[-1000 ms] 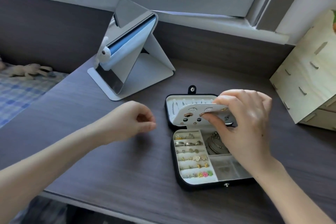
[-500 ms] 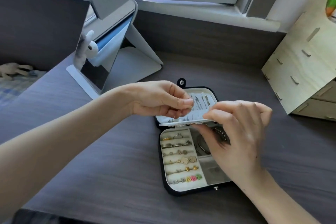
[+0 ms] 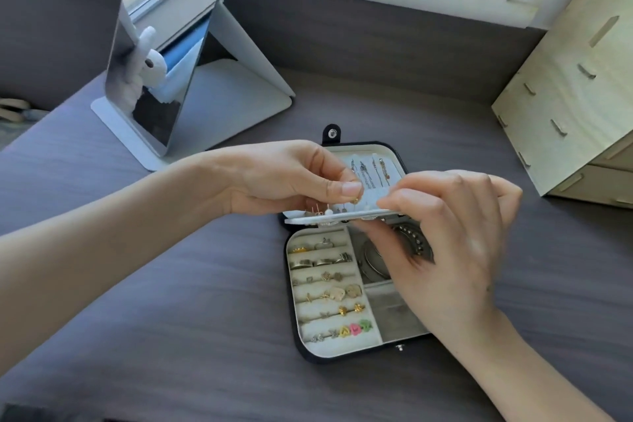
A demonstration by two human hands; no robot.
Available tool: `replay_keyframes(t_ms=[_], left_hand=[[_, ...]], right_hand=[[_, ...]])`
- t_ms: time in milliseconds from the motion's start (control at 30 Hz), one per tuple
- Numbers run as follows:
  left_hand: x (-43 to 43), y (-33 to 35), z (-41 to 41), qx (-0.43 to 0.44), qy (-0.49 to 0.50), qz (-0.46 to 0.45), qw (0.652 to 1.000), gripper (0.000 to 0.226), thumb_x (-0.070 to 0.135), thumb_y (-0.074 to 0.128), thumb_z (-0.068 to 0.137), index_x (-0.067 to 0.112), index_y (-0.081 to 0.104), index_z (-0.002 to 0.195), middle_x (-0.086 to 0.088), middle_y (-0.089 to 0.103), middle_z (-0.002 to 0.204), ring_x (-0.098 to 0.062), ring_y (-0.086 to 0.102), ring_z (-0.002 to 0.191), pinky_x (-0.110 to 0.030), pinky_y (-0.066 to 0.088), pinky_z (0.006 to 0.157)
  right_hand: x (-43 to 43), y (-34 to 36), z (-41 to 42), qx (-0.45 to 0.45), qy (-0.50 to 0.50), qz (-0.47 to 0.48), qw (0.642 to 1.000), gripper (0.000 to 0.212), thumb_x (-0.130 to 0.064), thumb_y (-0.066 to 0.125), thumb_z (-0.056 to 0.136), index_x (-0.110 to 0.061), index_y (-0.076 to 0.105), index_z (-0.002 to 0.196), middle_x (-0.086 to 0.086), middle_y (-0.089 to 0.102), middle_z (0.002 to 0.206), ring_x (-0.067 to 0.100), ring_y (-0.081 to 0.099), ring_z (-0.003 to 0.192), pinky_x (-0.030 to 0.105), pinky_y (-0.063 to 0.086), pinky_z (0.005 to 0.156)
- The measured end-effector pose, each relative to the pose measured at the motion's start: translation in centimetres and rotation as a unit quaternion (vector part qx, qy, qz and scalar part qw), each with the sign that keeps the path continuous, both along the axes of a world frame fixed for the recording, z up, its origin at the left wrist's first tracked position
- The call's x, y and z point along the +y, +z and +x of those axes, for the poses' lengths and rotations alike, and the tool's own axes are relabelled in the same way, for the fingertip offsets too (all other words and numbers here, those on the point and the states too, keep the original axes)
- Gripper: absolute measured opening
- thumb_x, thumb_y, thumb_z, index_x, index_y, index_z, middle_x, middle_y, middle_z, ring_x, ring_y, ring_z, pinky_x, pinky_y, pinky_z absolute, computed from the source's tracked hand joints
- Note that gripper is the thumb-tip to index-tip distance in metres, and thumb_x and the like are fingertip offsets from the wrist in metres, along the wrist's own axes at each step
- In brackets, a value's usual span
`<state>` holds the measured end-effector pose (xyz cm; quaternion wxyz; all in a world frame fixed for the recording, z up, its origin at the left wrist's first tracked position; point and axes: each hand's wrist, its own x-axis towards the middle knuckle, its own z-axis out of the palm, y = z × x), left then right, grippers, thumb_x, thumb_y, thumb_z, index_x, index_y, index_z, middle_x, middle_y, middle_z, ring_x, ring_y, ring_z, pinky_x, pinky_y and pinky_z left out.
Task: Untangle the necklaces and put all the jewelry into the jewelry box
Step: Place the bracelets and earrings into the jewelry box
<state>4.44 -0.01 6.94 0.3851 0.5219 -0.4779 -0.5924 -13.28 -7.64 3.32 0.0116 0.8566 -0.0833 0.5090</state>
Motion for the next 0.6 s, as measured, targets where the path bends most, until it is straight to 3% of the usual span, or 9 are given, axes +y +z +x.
replay_keyframes(t_ms=[200,367,600], left_hand=[[0.4,0.5,-0.1,-0.05,0.003,-0.047,0.998,0.023,0.019,0.057,0.08,0.025,0.067,0.06,0.015,0.062,0.062,0.001,0.056,0.06,-0.01,0.043,0.062],[0.4,0.8,0.1,-0.171,0.005,-0.071,0.983,0.014,0.033,0.067,0.081,0.028,0.067,0.067,0.016,0.058,0.064,-0.001,0.051,0.063,-0.013,0.039,0.062],[0.3,1.6,0.1,-0.231,-0.023,-0.059,0.971,0.012,0.037,0.064,0.075,0.026,0.067,0.073,0.017,0.061,0.064,0.001,0.053,0.061,-0.01,0.039,0.059]], right_hand=[[0.0,0.0,0.0,0.003,0.001,0.002,1.0,0.027,-0.034,0.072,0.083,-0.024,0.05,0.095,-0.002,0.067,0.089,0.017,0.054,0.087,0.036,0.027,0.081],[0.0,-0.1,0.1,-0.006,0.001,0.0,1.0,0.026,-0.034,0.071,0.084,-0.023,0.051,0.094,-0.001,0.067,0.089,0.018,0.054,0.086,0.036,0.028,0.081],[0.1,-0.2,0.1,-0.011,-0.002,-0.015,1.0,0.025,-0.035,0.07,0.085,-0.024,0.05,0.094,-0.002,0.067,0.088,0.018,0.054,0.085,0.035,0.027,0.081]])
